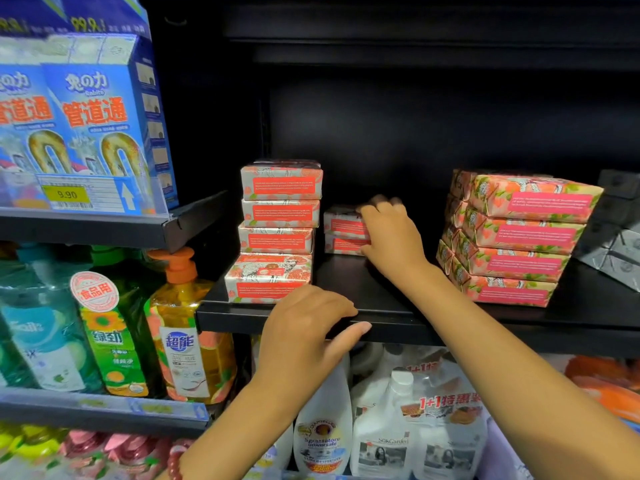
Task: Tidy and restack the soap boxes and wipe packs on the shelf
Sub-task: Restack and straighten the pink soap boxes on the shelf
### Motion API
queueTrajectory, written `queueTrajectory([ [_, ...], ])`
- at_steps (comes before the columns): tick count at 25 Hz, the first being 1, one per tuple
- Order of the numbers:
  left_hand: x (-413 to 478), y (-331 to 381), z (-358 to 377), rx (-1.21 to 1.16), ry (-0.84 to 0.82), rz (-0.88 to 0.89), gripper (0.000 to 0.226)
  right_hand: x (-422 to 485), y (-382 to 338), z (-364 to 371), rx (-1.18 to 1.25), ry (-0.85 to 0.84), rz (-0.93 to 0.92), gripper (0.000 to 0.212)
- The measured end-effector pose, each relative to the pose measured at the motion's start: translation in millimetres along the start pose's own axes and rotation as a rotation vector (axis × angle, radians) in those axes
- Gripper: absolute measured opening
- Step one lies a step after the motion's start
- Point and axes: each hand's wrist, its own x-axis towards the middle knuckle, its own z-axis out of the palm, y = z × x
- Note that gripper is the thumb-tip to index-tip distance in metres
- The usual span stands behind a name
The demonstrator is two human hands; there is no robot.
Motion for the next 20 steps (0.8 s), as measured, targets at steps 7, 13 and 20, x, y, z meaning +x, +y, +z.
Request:
queueTrajectory([
  [7,-0.7,-0.1,-0.7,-0.023,-0.007,-0.008,0.023,-21.8,3.3,-25.5,-0.024,0.051,-0.092,0.040],
  [13,6.3,9.9,-17.9,-0.487,0.147,-0.393,0.026,-88.7,8.7,-49.1,0.241,0.396,-0.219,0.035],
  [20,31.5,15.2,-44.1,-1.049,-0.067,-0.664,0.040,-113.4,0.3,-52.9,0.152,0.743,-0.573,0.027],
])
